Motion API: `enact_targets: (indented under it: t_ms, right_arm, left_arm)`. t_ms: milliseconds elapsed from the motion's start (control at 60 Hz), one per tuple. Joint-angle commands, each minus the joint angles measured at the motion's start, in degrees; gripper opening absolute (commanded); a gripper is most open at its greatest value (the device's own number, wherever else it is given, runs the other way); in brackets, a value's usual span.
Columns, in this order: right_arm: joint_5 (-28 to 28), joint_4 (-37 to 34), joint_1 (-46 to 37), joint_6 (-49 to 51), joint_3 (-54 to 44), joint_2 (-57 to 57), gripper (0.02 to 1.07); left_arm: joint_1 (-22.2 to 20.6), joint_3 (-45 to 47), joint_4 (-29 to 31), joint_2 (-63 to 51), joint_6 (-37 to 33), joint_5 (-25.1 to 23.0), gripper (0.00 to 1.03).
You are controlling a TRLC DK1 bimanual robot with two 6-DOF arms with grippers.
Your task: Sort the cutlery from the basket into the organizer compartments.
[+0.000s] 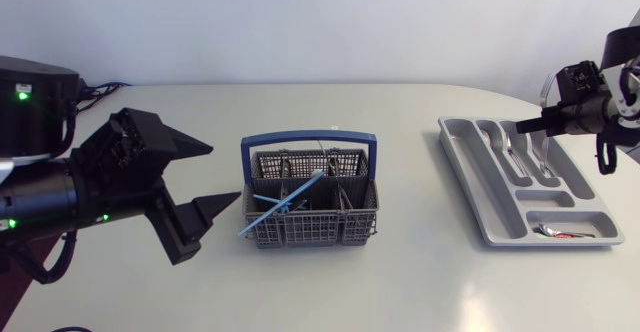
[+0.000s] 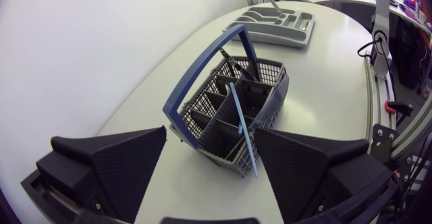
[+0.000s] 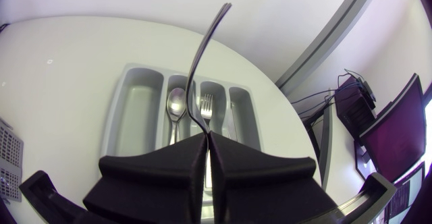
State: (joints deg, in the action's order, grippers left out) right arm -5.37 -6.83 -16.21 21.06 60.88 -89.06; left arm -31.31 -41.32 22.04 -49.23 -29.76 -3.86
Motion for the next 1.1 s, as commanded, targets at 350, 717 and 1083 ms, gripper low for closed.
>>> enact_targets:
  t_ms: [350,717,1083]
  right_arm:
    - [-8.3,0.5,-2.2,-1.2,16.5,-23.3,0.08]
    - [-11.1,-6.0,-2.1,-3.3,27.4,-35.7,0.08]
    - [-10.9,-8.2,-1.5,-4.1,29.9,-38.9,0.41]
  left_arm:
    - [-3.8,1.6,3.9,4.7,-2.4,5.8,0.90]
    - [-4.8,3.1,6.5,7.6,-2.6,7.0,0.90]
    - [-4.9,3.5,7.8,8.7,-3.0,7.5,0.90]
